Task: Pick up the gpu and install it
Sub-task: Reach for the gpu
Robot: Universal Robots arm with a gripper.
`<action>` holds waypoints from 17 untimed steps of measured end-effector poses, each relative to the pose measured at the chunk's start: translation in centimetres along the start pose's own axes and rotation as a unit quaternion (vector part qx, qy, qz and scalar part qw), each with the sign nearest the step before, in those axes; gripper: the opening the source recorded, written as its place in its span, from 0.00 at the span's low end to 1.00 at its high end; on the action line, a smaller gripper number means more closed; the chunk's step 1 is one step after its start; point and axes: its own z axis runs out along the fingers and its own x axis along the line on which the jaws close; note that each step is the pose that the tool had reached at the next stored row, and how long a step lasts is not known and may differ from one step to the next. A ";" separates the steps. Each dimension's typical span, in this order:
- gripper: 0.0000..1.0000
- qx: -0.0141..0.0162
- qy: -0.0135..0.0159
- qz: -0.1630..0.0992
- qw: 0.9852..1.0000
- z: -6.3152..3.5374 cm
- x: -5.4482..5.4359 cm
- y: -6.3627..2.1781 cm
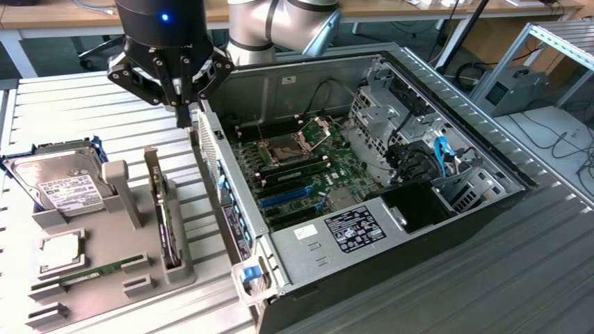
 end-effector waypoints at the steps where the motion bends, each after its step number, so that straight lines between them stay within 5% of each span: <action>1: 0.11 0.000 0.000 0.000 1.000 0.02 0.0 -0.05; 17: 0.11 0.000 0.000 0.000 1.000 0.14 0.3 -0.42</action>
